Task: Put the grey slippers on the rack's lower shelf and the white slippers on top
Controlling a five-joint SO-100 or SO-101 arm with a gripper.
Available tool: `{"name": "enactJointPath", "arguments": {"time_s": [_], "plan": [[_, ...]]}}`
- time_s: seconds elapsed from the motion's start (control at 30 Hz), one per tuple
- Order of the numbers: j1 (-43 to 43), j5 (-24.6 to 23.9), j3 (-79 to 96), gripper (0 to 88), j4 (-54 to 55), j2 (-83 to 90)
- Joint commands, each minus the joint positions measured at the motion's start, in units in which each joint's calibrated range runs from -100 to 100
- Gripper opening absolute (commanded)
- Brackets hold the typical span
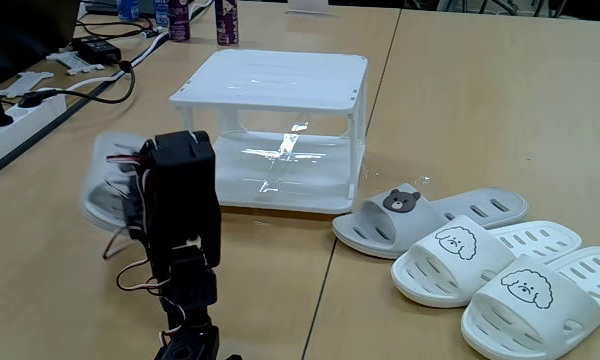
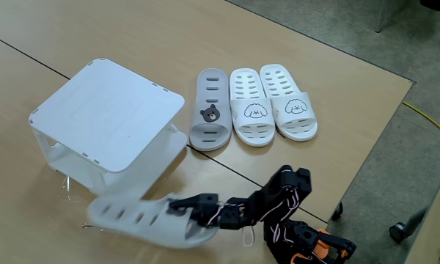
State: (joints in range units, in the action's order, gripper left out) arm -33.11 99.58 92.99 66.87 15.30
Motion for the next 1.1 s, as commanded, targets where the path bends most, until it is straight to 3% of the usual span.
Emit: {"name": "enactJointPath", "arguments": {"time_s": [0.0, 0.43, 0.67, 0.9, 1.07], "plan": [[7.94, 0.42, 5.65, 0.7, 0.95, 8.64], [23.82, 0.42, 0.69, 0.7, 0.86, 4.52], [24.31, 0.42, 5.65, 0.7, 0.43, 14.28], [34.51, 0.42, 5.56, 0.7, -2.76, 14.87], [26.61, 0.42, 4.21, 0.7, -2.76, 15.37]]}}
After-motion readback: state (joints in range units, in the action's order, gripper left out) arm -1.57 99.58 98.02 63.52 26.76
